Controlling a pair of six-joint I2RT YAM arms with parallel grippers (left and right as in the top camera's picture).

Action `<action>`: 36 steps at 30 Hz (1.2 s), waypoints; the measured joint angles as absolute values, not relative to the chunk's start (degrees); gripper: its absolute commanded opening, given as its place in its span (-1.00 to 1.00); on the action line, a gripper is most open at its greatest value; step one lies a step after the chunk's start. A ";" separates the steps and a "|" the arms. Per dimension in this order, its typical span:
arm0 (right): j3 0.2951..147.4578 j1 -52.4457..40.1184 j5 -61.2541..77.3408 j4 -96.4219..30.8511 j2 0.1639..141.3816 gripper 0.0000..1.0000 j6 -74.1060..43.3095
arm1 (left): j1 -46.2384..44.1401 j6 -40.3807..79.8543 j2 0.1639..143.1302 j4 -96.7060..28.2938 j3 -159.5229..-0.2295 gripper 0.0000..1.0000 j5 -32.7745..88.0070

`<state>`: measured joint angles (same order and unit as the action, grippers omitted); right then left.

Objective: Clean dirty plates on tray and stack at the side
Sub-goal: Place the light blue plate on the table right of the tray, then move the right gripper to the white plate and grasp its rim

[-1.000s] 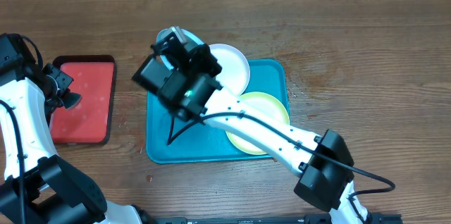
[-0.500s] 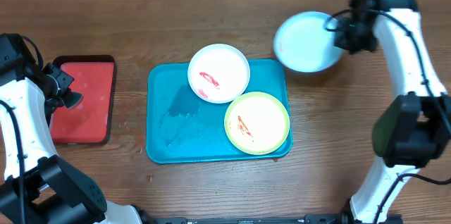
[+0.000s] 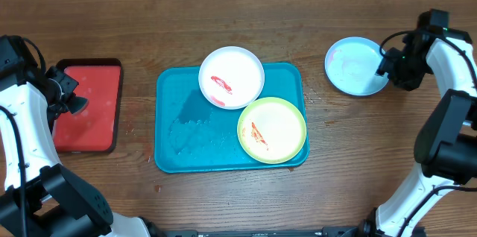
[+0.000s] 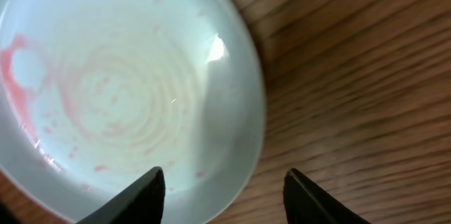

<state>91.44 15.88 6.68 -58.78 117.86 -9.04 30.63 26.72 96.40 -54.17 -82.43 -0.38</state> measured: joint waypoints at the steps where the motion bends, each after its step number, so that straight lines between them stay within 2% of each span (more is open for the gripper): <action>1: 91.77 15.29 6.90 -59.59 117.56 0.17 -9.04 | 30.63 26.72 96.40 -54.17 -82.43 -0.91 -0.38; 2: 92.18 14.48 7.35 -60.29 116.75 0.21 -8.97 | 30.63 26.72 96.40 -54.17 -82.43 -0.92 -0.38; 5: 93.38 12.08 12.32 -59.18 112.42 0.56 -7.16 | 30.63 26.72 96.40 -54.08 -82.43 -0.92 -0.27; 7: 94.00 10.26 17.52 -55.31 109.91 0.68 -4.82 | 30.63 26.72 96.40 -53.95 -82.43 -0.91 0.40; 11: 94.74 2.61 25.91 -44.88 108.18 0.66 -1.58 | 30.63 26.70 96.40 -53.98 -82.43 -0.92 2.11; 15: 94.11 -7.38 26.39 -37.93 110.30 0.65 -0.43 | 30.63 26.65 96.40 -53.98 -82.43 -0.92 3.07; 20: 93.93 -19.75 14.48 -30.46 119.39 0.52 0.80 | 30.63 26.63 96.44 -53.91 -82.43 -0.92 3.46; 24: 93.17 -25.69 6.52 -28.01 125.19 0.40 4.84 | 30.63 26.61 96.44 -53.93 -82.43 -0.92 3.66; 28: 92.99 -26.74 2.24 -27.73 125.64 -0.05 6.81 | 30.63 26.59 96.44 -53.91 -82.43 -0.92 3.70; 31: 92.99 -26.59 0.84 -28.05 125.75 -0.27 7.33 | 30.63 26.59 96.44 -53.93 -82.43 -0.91 3.75; 36: 92.99 -26.59 0.62 -28.99 125.97 -0.34 7.53 | 30.63 26.46 96.44 -53.76 -82.43 -0.92 3.92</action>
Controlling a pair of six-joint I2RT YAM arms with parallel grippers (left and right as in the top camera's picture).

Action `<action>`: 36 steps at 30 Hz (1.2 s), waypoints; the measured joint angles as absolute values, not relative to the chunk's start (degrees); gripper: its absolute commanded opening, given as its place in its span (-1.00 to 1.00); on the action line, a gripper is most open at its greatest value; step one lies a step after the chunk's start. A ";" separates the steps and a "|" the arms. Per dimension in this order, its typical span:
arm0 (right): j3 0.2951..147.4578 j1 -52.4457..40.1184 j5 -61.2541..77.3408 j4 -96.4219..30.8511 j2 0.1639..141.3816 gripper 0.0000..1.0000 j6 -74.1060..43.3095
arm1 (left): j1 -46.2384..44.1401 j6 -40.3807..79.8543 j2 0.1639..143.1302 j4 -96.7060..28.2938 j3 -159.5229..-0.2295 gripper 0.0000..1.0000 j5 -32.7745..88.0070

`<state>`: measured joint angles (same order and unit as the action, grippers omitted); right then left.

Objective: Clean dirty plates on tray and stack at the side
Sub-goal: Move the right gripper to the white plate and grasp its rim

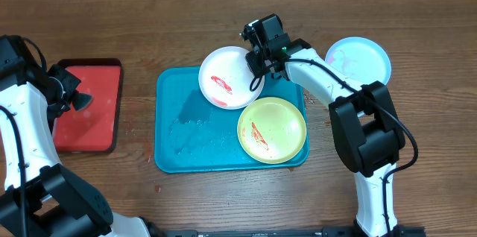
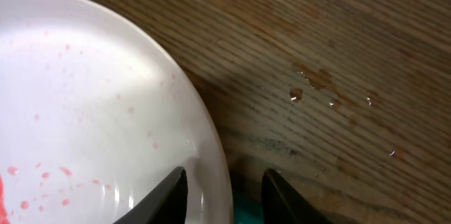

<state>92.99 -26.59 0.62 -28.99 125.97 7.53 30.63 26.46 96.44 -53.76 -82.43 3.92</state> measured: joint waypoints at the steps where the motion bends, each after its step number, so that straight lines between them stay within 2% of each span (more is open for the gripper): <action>1: 92.99 -26.57 0.80 -29.39 125.97 -0.40 7.51 | 30.63 26.46 96.44 -53.76 -82.43 -0.91 3.92; 6: 92.99 -26.57 1.91 -30.02 126.50 -0.63 7.46 | 30.48 26.46 96.44 -53.76 -82.43 -0.92 3.92; 10: 92.99 -26.61 2.50 -30.11 126.65 -0.93 6.57 | 30.37 26.44 96.44 -53.78 -82.43 -0.92 4.19; 14: 94.43 -26.68 3.53 -32.34 126.65 -0.93 4.47 | 30.37 25.32 96.44 -53.76 -82.43 -0.92 6.13; 21: 101.36 -28.71 7.42 -45.12 126.65 -0.93 0.30 | 27.51 21.80 96.44 -53.54 -82.43 -0.91 8.93; 34: 102.28 -34.92 11.60 -52.21 126.65 -0.93 -15.79 | 25.74 20.80 96.44 -52.97 -82.43 -0.91 9.45; 35: 101.95 -34.96 11.38 -52.10 126.65 -0.91 -16.73 | 25.74 20.80 96.44 -52.95 -82.43 -0.91 9.45; 36: 101.54 -34.96 11.20 -52.16 126.65 -0.73 -17.72 | 25.74 20.82 96.44 -52.95 -82.43 -0.91 9.47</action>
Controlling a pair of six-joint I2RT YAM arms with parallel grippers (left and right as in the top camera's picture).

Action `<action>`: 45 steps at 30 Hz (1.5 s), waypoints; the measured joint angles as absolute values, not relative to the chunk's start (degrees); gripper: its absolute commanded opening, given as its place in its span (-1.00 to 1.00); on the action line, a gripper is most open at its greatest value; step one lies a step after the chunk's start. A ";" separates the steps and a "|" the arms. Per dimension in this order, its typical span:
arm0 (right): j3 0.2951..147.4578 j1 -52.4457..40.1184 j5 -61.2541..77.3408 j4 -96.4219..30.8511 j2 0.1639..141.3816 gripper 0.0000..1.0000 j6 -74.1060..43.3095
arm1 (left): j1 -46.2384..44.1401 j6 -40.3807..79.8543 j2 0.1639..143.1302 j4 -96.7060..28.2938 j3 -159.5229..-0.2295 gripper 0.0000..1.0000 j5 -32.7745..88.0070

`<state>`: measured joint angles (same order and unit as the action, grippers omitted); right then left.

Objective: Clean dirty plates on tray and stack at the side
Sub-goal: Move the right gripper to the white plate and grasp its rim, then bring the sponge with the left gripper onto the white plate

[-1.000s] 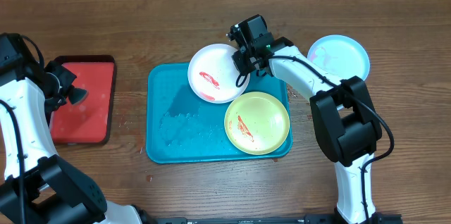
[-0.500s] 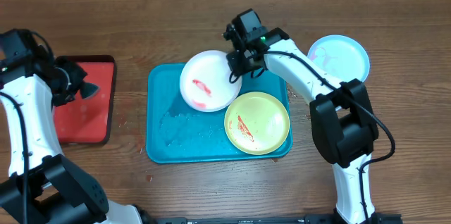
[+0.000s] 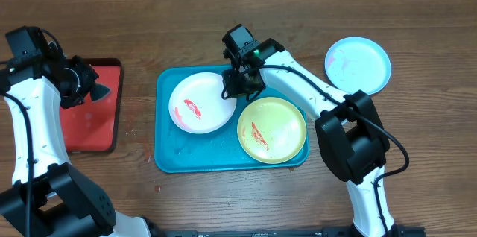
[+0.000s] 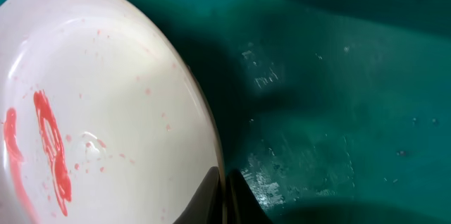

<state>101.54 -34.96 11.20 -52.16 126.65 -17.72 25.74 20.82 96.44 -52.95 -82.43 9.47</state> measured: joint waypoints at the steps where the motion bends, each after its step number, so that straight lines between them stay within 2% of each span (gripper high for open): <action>1: 101.23 -34.96 11.09 -52.21 126.65 -0.47 -18.46 | 25.74 20.82 96.44 -52.95 -82.43 -0.92 9.47; 8: 100.84 -34.98 11.07 -50.26 127.15 -0.31 -19.29 | 25.45 20.80 96.44 -52.95 -82.43 -0.91 9.50; 22: 98.15 -34.98 7.88 -45.04 127.26 -0.31 -10.17 | 18.39 17.76 96.44 -52.95 -82.43 -0.92 10.48; 24: 97.32 -34.98 7.62 -44.47 127.31 -0.38 -9.10 | 17.98 17.76 96.44 -52.97 -82.43 -0.92 10.55; 28: 96.99 -34.98 7.44 -42.96 127.59 -0.73 -7.99 | 17.17 17.72 96.44 -53.47 -82.43 -0.91 10.57; 33: 96.31 -34.98 7.53 -41.78 128.05 -0.93 -7.79 | 15.77 16.01 96.44 -55.72 -82.43 -0.91 11.46; 39: 96.29 -35.03 8.62 -41.41 128.44 -0.93 -15.77 | 11.57 14.57 96.44 -56.86 -81.62 -0.92 13.30; 45: 96.29 -35.03 9.23 -42.78 128.44 -0.93 -24.34 | 5.26 15.22 96.44 -51.37 -76.07 -0.92 14.00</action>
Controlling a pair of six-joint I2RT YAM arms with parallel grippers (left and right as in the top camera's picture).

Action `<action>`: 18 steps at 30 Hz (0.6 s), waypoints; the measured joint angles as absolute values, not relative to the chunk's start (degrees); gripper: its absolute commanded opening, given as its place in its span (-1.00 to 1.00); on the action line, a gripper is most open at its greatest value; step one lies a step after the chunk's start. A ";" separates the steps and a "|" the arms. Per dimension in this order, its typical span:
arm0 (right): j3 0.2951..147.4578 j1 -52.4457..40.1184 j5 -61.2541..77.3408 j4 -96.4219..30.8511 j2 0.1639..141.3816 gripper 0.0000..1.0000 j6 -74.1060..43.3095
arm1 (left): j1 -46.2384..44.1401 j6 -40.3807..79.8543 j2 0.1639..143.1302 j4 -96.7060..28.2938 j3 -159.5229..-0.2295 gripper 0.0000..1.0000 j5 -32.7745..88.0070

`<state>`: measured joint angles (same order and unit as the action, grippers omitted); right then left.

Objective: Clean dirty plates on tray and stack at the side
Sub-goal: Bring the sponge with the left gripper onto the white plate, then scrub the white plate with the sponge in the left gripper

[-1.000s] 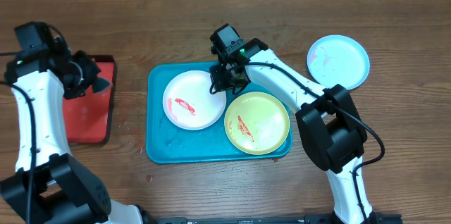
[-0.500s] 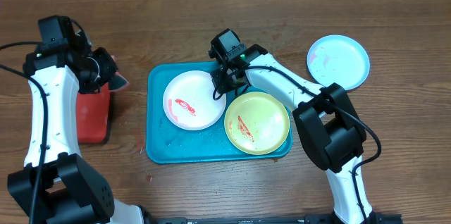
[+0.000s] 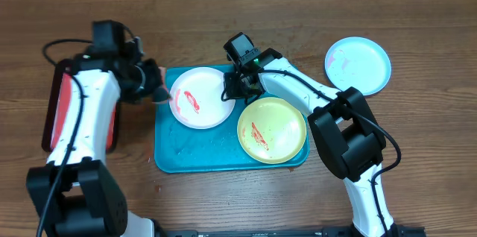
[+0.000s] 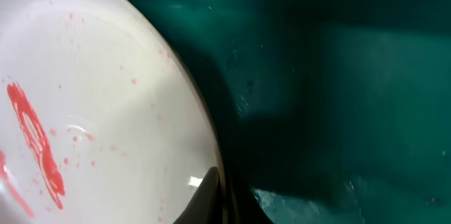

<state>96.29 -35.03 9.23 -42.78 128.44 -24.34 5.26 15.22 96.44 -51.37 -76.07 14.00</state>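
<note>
A white plate (image 3: 197, 97) smeared with red lies in the teal tray (image 3: 175, 147), toward its back left. My right gripper (image 3: 229, 92) is shut on that plate's right rim. In the right wrist view the white plate (image 4: 91, 111) fills the left, with the right gripper (image 4: 224, 197) pinched over its edge above the tray (image 4: 338, 76). My left gripper (image 3: 159, 89) sits at the plate's left edge; its jaws cannot be made out. A yellow-green plate (image 3: 272, 129) with a red smear lies at the tray's front right.
A light blue plate (image 3: 358, 65) with faint pink traces lies on the wooden table at the right, off the tray. A red mat (image 3: 56, 110) lies at the left, partly under my left arm.
My left arm has moved from over the red mat to the tray's left side, right beside the white plate. My right gripper stays shut on the plate's rim, about where it was.
My right gripper was open at the blue plate on the right, with the white plate on the tray's back edge. Then it stood open around the white plate's rim. Then it was shut on the rim, the plate further left inside the tray. Now my left gripper is beside it.
</note>
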 measured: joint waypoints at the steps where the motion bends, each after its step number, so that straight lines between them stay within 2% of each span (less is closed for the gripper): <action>1: 96.31 -35.03 9.43 -43.09 128.44 -0.93 -25.78 | 4.23 15.75 96.47 -49.91 -74.76 -0.92 14.04; 10: 96.31 -35.62 9.61 -43.03 128.44 -0.93 -30.33 | -4.08 22.68 97.73 -34.87 -67.31 -0.92 14.39; 18: 96.31 -35.73 9.58 -42.98 128.44 -0.93 -30.94 | -8.03 28.95 106.43 -29.52 -67.20 -0.91 14.39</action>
<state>96.31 -35.73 9.58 -42.98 128.44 -30.94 -8.03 28.95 106.43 -29.52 -67.20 14.39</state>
